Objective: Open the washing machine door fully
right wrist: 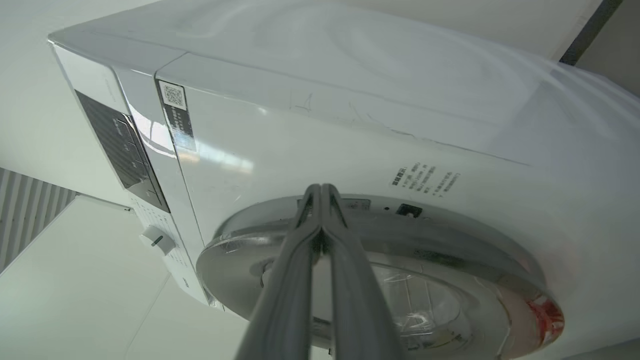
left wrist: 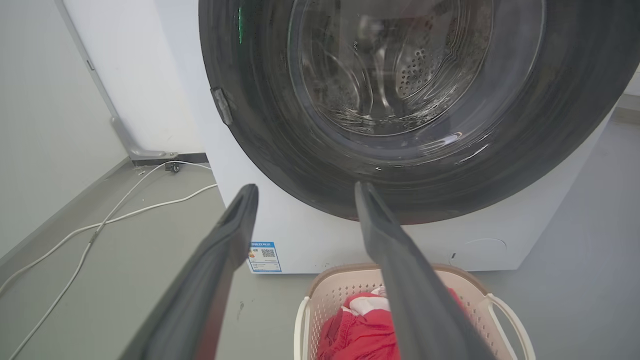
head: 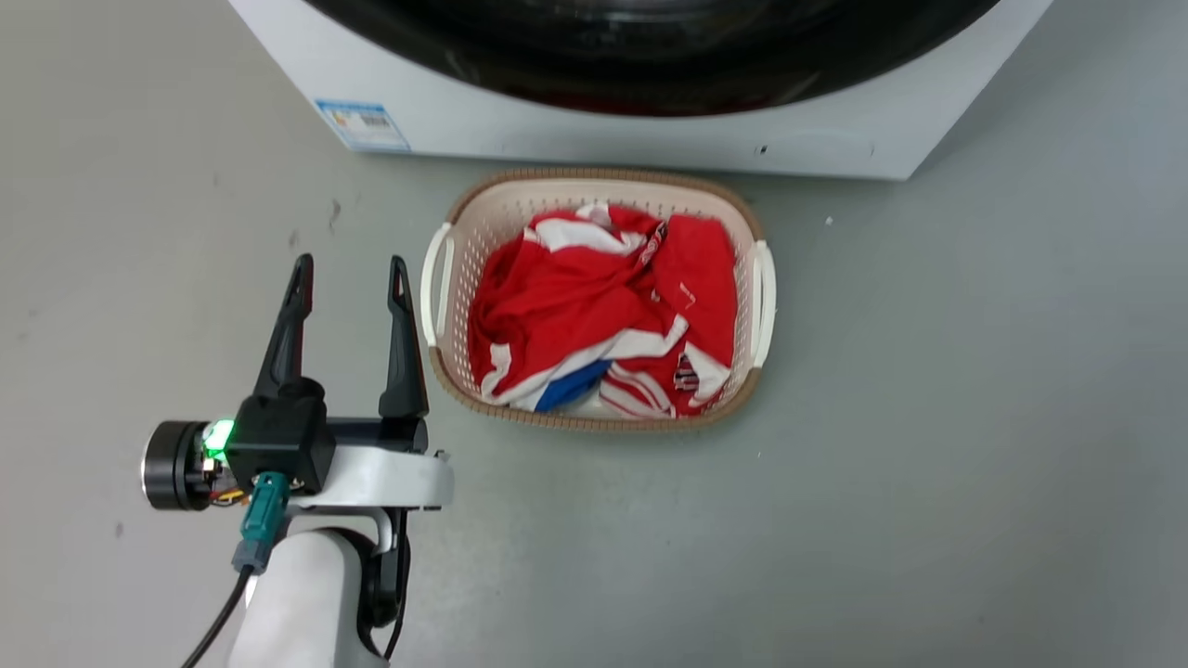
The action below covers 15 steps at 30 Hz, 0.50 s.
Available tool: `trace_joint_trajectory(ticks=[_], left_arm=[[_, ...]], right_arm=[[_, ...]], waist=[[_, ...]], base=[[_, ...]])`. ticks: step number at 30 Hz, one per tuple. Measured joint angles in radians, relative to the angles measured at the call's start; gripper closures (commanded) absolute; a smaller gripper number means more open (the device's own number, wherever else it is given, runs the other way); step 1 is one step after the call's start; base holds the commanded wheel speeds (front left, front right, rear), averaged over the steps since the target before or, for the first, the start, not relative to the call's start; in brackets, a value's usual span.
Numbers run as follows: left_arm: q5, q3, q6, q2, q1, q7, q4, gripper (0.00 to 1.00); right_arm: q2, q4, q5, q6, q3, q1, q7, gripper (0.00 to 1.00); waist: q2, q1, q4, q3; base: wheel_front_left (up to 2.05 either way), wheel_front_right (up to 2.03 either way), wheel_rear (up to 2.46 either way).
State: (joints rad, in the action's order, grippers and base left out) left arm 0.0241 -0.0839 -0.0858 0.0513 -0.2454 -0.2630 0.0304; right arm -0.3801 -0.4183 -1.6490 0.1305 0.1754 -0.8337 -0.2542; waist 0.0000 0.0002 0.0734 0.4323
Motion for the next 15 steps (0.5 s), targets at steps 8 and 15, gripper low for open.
trace_joint_trajectory(ticks=[8,15], left_arm=[[0.025,-0.021,-0.013,0.0,-0.051,0.0,-0.007,0.0],[0.045,-0.043,-0.029,0.0,-0.074,0.0,-0.01,0.0]], right_arm=[[-0.044,-0.102,0.075,0.0,-0.127,-0.229,-0.108,1.0],[-0.053,-0.173,0.138,0.0,-0.216,-0.37,-0.18,1.0]], waist=[[0.0,0.0,0.018,0.118],[0.0,0.0,0.043,0.173]], base=[[0.0,0.0,0.0],[0.0,0.0,0.0]])
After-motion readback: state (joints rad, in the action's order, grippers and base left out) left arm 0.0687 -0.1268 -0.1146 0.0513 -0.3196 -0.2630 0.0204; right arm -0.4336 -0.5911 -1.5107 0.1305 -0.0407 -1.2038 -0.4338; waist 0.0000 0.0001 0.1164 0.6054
